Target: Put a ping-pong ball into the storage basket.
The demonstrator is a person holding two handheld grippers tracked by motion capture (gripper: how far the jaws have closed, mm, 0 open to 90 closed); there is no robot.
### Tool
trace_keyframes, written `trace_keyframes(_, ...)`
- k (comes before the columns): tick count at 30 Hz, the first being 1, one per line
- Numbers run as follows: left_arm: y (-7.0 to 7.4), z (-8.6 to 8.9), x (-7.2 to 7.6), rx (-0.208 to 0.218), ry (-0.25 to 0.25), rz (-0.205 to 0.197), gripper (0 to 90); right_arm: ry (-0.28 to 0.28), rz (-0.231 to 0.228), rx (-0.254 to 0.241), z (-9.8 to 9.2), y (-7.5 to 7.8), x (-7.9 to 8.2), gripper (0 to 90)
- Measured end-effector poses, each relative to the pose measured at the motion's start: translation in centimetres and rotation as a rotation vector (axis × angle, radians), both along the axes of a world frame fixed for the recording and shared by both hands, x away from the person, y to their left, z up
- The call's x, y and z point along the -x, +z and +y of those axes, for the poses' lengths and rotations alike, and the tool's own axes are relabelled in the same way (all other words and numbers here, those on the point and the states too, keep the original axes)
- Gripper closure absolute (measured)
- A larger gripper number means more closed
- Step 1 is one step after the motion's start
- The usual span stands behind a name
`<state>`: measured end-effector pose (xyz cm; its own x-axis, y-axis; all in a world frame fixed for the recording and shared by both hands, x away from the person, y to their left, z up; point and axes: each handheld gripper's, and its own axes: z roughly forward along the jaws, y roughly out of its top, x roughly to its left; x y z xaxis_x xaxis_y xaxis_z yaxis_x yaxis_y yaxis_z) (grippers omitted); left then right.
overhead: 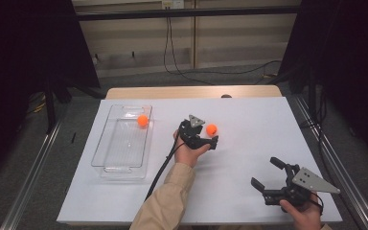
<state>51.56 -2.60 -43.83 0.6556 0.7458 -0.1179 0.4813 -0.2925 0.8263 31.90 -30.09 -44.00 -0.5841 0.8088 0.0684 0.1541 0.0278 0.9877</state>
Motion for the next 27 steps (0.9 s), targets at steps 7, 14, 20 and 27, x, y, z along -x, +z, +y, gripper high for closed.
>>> trace_keyframes(7, -0.09, -0.07, -0.21, 0.007, 0.003, -0.003, 6.5, 0.002, 0.000, 0.003, 0.02, -0.01, -0.01, 0.6)
trace_keyframes(14, -0.18, -0.34, -0.45, 0.000, 0.001, -0.003, 6.5, 0.005, 0.001, 0.001, 0.08, -0.03, -0.04, 0.6)
trace_keyframes(20, -0.37, -0.68, -0.63, 0.005, -0.005, 0.001, 6.4, 0.002, 0.000, 0.002, 0.01, -0.01, -0.02, 0.6)
trace_keyframes(27, -0.35, -0.88, -0.82, 0.010, -0.002, 0.001, 6.4, 0.001, 0.000, 0.000, -0.03, 0.00, -0.02, 0.6)
